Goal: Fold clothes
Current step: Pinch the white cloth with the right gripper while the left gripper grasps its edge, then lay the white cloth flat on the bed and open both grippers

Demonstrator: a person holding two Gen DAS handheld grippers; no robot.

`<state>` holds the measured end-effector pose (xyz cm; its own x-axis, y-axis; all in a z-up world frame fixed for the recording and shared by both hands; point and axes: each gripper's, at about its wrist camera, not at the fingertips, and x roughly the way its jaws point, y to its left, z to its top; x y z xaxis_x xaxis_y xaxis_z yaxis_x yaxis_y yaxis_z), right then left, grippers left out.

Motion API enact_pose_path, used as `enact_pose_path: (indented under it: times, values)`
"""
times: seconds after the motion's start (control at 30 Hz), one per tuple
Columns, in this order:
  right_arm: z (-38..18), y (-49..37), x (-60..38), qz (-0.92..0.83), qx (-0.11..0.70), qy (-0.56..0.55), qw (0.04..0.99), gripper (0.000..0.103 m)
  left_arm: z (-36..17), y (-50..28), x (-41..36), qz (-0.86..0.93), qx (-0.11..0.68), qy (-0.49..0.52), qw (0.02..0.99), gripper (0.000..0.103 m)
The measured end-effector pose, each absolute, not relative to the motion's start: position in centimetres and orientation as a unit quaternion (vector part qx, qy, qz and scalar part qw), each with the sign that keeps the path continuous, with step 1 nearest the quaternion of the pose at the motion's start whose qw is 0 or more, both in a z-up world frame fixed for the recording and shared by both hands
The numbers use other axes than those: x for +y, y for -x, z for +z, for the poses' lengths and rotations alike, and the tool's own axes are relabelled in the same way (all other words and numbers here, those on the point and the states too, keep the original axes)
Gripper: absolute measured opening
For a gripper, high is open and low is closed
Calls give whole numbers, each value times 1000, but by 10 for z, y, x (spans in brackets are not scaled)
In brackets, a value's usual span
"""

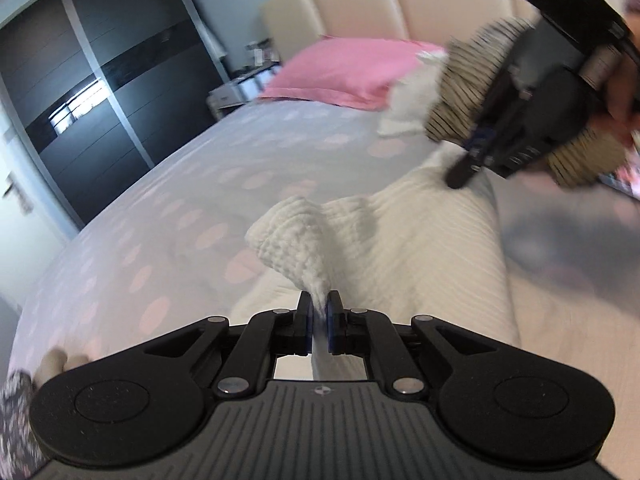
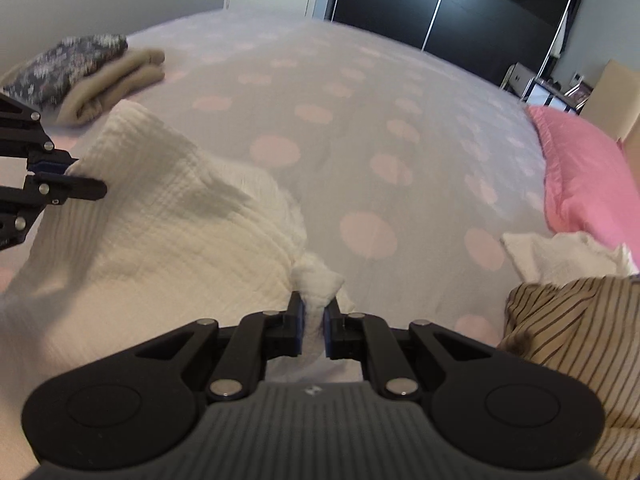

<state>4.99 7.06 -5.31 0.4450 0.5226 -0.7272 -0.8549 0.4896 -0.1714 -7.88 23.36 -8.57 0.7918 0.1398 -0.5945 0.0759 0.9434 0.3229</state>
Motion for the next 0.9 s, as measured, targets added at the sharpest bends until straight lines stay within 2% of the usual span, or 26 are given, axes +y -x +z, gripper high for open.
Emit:
enact_pose_path:
  times: [0.3, 0.4, 0.53, 0.9]
  values:
    - [49, -22, 53, 448, 218, 180, 848, 11, -2, 106, 265, 54, 252, -33, 966, 4]
    - [68, -10, 46, 461, 197, 160, 850, 11, 12, 117, 268, 61, 237, -21, 969, 4]
    - [60, -8, 58, 452, 191, 167, 855, 12, 6, 113, 268, 68, 244, -33, 967, 4]
    - [-19, -69, 128, 425, 275, 179, 844, 12, -68, 64, 308, 102, 329, -21, 939, 4]
